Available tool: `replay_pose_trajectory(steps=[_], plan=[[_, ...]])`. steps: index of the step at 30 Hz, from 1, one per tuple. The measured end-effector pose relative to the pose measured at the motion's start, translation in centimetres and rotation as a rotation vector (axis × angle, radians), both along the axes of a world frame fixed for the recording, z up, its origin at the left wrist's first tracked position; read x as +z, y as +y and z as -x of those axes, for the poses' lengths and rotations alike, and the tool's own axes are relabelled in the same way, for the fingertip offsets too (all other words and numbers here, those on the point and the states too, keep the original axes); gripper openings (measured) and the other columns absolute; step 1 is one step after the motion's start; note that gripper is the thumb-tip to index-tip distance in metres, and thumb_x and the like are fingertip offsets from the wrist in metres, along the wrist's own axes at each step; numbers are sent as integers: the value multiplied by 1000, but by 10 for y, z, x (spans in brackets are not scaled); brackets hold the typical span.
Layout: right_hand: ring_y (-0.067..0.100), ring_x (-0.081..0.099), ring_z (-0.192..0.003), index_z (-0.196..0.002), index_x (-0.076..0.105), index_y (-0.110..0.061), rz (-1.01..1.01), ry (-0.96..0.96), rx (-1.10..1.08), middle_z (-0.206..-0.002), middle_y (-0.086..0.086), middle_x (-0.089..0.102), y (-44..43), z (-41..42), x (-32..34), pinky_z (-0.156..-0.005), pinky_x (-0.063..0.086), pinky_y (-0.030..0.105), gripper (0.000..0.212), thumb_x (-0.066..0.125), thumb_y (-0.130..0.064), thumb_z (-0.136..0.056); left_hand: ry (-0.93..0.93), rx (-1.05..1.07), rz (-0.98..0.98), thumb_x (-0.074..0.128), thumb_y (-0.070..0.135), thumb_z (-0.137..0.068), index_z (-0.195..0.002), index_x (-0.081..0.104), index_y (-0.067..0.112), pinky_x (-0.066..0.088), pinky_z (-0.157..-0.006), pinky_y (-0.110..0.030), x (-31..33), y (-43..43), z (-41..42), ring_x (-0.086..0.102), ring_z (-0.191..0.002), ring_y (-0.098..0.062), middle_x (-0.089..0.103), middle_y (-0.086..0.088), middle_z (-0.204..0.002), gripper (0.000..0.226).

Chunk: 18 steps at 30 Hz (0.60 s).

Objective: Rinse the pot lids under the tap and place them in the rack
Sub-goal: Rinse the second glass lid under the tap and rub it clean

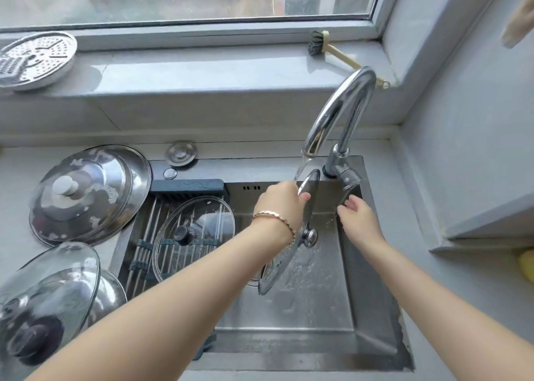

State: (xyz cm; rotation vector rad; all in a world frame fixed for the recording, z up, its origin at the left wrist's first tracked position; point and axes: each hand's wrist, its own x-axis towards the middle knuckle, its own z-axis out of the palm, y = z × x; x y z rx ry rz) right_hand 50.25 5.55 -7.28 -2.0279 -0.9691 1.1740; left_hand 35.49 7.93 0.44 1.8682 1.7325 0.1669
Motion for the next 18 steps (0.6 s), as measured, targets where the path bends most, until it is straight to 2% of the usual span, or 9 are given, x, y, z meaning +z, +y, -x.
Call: replay_pose_trajectory(steps=[2, 4, 5, 6, 8, 11, 14, 16, 18], plan=[[23, 44, -129, -140, 35, -3, -8, 1, -16, -141, 11, 45, 15, 2, 4, -105, 31, 29, 47, 42, -13, -94, -42, 17, -2, 46, 33, -94, -82, 59, 5, 54, -79, -38, -3, 0, 3, 65, -83, -30, 68, -13, -91, 33], [25, 54, -109, -116, 53, -9, -1, 24, -77, -115, 10, 57, 25, 7, 1, -92, 40, 32, 29, 42, -11, -90, -98, 44, -26, 47, 33, -93, -77, 58, 3, 55, -75, -39, -5, -3, 9, 66, -77, -29, 68, -13, -82, 36], [23, 53, -91, -92, 53, -16, 4, 27, -103, -93, 6, 56, 28, 10, 0, -76, 41, 30, 14, 41, -9, -88, -134, 62, -39, 48, 33, -92, -75, 58, 1, 56, -73, -40, -6, -5, 14, 67, -74, -29, 68, -14, -78, 38], [20, 47, -74, -74, 43, -22, -7, 33, -117, -77, 1, 49, 32, 12, -2, -62, 35, 27, 19, 40, -7, -87, -169, 79, -51, 48, 33, -92, -74, 58, -1, 56, -70, -41, -7, -8, 19, 67, -71, -30, 68, -14, -74, 39], [13, 34, -58, -67, 34, -25, -36, 62, -120, -65, -3, 36, 35, 16, -6, -51, 25, 25, 28, 38, -4, -85, -213, 109, -67, 50, 33, -90, -73, 59, -3, 56, -68, -42, -7, -12, 30, 67, -69, -31, 68, -16, -71, 41], [11, 41, -65, -104, 55, -12, -49, 73, -105, -72, -5, 36, 42, 23, 1, -58, 34, 26, 26, 39, -4, -86, -270, 159, -65, 53, 30, -90, -71, 57, -7, 57, -65, -44, -3, -19, 43, 67, -64, -31, 68, -18, -66, 42], [10, 47, -74, -98, 54, -20, -34, 99, -82, -87, -8, 46, 43, 25, 9, -62, 37, 23, 25, 40, -7, -82, -307, 192, -43, 54, 27, -90, -74, 58, -10, 58, -63, -42, 5, -27, 51, 69, -59, -25, 69, -16, -63, 41], [21, 51, -114, -140, 35, -12, 33, 53, 6, -133, 2, 46, 34, 22, 9, -91, 44, 32, 55, 44, -10, -86, -317, 197, -43, 54, 26, -90, -75, 58, -12, 58, -63, -41, 10, -32, 56, 69, -57, -22, 69, -16, -62, 41], [25, 46, -125, -147, 22, -13, 101, 13, 147, -148, 9, 34, 16, 25, 10, -101, 43, 41, 66, 50, -15, -88, -328, 207, -55, 54, 26, -90, -74, 59, -12, 58, -63, -42, 13, -37, 61, 68, -56, -23, 69, -16, -60, 42]])
